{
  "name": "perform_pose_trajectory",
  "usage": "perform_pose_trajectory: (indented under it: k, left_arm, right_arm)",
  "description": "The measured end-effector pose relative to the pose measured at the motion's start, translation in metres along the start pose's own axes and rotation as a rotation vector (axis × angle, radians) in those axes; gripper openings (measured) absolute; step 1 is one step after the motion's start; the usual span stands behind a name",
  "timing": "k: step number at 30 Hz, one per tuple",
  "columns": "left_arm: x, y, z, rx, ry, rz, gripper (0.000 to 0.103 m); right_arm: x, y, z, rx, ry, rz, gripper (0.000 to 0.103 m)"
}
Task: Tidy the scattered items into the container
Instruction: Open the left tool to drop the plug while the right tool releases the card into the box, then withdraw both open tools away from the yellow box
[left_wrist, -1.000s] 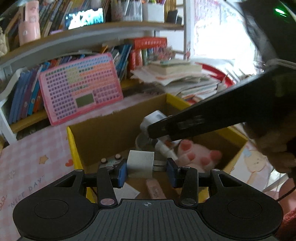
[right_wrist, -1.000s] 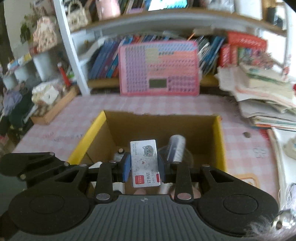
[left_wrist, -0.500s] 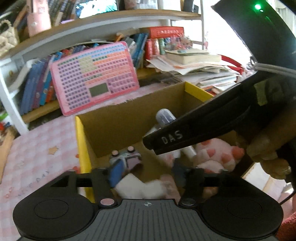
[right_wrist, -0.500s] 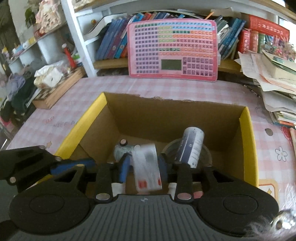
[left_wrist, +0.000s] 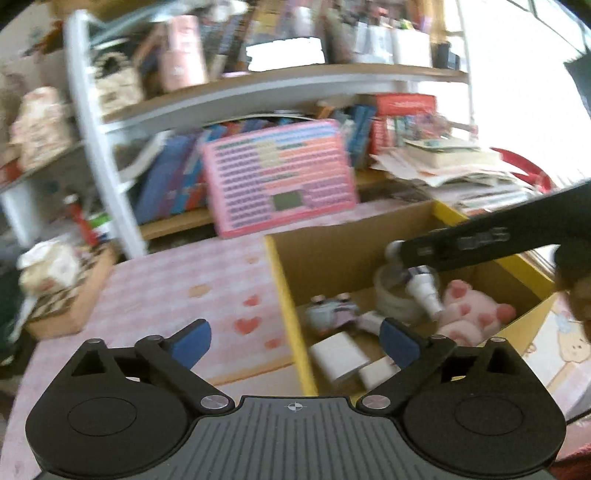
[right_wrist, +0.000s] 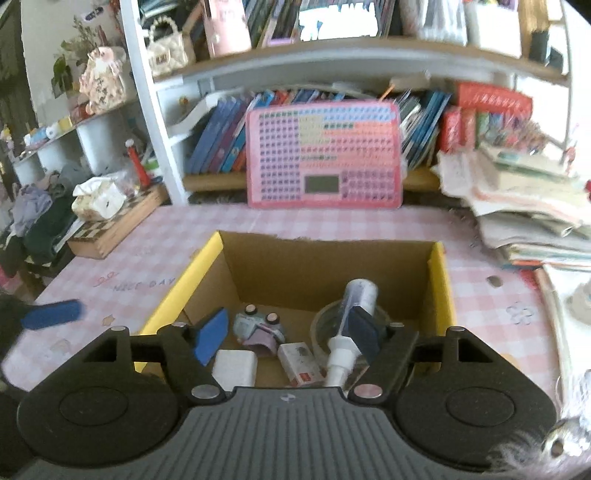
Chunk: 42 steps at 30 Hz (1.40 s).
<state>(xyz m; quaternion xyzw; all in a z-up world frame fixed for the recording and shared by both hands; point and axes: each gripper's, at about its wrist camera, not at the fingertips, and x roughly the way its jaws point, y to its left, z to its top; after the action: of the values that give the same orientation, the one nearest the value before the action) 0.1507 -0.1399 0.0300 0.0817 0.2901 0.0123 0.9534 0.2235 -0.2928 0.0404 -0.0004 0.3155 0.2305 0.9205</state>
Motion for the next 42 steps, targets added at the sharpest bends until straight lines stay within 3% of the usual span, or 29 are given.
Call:
perform_pose_trajectory:
  k: [5,12,31,42]
  left_arm:
    - [-0.033,0.030,-0.020,-0.088,-0.017,0.065,0.101]
    - [-0.067,0.062,-0.041,-0.193,-0.020,0.087,0.101]
    - [-0.131,0.090,-0.104,-0.200,0.028,0.081,0.102]
    - [-0.143,0.104,-0.119,-0.248,0.048,0.063,0.102]
  right_arm:
    - [-0.027,0.008,-0.015,0.000,-0.037,-0.043,0.073]
    - [-0.057,0.027,-0.044,0.046,-0.031,-0.106,0.076]
    - [-0.101,0.113,-0.106,-0.009,0.027,-0.131,0.086]
    - [-0.113,0.131,-0.126,-0.023,0.058,-0.164,0.089]
